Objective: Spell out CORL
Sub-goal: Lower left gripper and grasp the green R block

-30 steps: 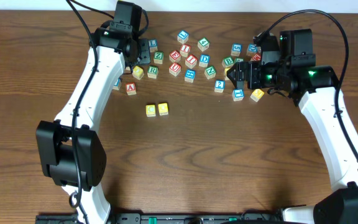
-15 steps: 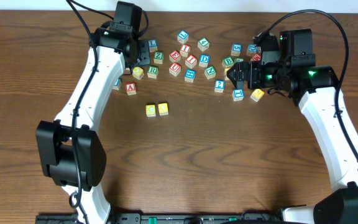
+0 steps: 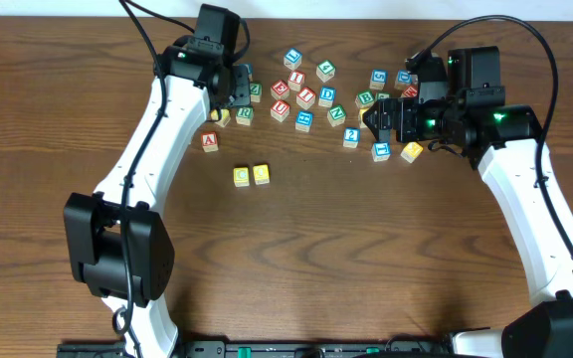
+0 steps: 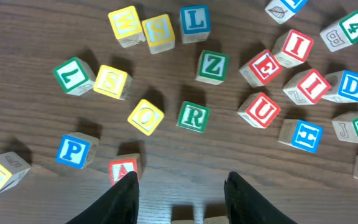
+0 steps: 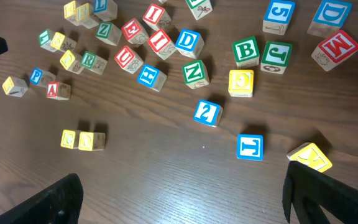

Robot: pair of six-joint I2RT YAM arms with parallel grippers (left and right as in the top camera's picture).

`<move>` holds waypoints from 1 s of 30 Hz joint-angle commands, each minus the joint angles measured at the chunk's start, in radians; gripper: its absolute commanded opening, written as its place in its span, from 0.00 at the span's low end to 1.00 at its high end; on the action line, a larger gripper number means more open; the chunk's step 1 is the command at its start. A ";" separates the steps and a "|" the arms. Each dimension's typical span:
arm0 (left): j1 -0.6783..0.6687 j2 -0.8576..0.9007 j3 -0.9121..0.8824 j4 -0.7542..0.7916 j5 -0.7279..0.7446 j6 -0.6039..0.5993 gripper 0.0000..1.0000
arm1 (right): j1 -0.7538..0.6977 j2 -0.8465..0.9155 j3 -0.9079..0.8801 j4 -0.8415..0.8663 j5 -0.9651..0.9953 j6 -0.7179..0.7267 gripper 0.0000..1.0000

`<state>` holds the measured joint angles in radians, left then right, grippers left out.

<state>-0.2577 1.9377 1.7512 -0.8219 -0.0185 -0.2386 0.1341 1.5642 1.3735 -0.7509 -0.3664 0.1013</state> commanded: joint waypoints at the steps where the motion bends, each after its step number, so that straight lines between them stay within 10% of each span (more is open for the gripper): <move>1: 0.003 0.010 0.002 0.000 -0.012 -0.010 0.44 | 0.004 0.008 0.019 -0.002 0.001 -0.005 0.99; 30: -0.002 0.317 0.001 0.293 -0.023 0.056 0.58 | 0.004 0.008 0.019 -0.002 0.001 -0.005 0.99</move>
<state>-0.2581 2.2169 1.7493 -0.5320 -0.0292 -0.2264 0.1341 1.5642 1.3735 -0.7509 -0.3664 0.1013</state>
